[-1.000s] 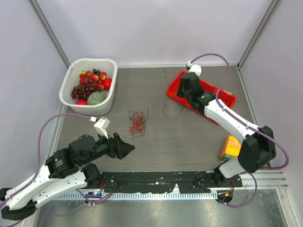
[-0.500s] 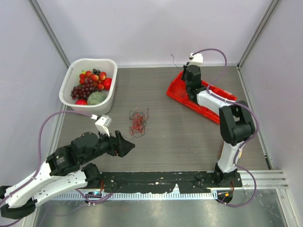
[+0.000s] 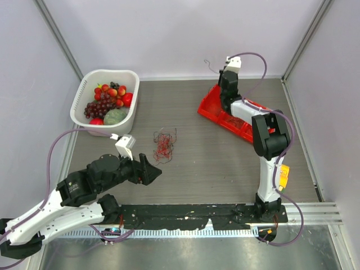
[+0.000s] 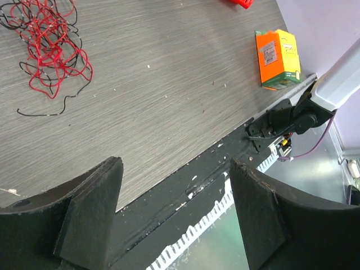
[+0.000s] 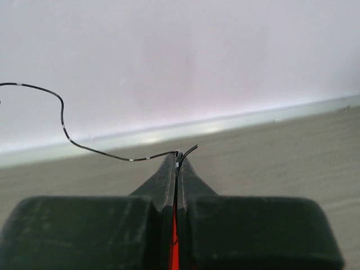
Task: Untangle the cables
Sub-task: Place the cable in the bin.
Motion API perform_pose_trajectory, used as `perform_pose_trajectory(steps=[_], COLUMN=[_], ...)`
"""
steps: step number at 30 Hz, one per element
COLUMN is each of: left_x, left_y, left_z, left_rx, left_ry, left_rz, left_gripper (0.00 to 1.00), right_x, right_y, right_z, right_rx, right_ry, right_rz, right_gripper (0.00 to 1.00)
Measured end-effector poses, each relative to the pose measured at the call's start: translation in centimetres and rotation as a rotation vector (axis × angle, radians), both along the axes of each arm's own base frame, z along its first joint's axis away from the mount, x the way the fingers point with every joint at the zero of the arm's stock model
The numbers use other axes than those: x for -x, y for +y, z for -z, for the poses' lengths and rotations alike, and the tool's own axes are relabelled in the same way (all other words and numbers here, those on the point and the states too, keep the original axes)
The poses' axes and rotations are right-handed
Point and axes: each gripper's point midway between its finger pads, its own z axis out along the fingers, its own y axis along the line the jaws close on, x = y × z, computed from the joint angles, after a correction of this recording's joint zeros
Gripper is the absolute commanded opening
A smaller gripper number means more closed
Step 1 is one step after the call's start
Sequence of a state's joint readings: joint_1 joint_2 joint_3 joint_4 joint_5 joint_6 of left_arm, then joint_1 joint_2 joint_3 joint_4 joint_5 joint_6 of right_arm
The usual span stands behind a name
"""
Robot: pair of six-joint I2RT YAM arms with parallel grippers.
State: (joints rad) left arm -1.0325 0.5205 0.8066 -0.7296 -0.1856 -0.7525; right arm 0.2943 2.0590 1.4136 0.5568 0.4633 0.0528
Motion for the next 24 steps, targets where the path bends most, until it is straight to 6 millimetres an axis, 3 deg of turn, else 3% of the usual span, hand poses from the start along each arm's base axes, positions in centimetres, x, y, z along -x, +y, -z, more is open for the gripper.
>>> perform_pose_trajectory(steps=[3, 6, 8, 14, 16, 20, 24], left_x=[0.1, 0.1, 0.0, 0.2, 0.2, 0.3, 0.4], left_y=[-0.2, -0.2, -0.3, -0.8, -0.8, -0.9, -0.8], left_z=[0.2, 0.1, -0.2, -0.5, -0.4, -0.4, -0.5], left_rx=[-0.006, 0.001, 0.018, 0.045, 0.042, 0.044, 0.053], left_ry=[0.009, 0.009, 0.003, 0.004, 0.007, 0.009, 0.008], left_rz=[0.007, 0.008, 0.006, 0.017, 0.020, 0.024, 0.030], left_gripper=[0.80, 0.80, 0.80, 0.80, 0.80, 0.80, 0.80], right_x=[-2.3, -2.7, -2.3, 3.0, 4.8, 6.5, 6.0], right_y=[-1.0, -1.9, -2.2, -1.4, -0.7, 0.7, 1.7], right_z=[-2.4, -3.0, -2.0, 6.7, 8.4, 7.7, 6.4], right_rx=[-0.007, -0.007, -0.004, 0.006, -0.005, -0.038, -0.067], right_ry=[-0.046, -0.057, -0.039, 0.157, 0.202, 0.240, 0.317], right_rz=[0.023, 0.030, 0.027, -0.027, -0.057, -0.103, -0.113], right_gripper=[0.01, 0.01, 0.01, 0.01, 0.01, 0.01, 0.01])
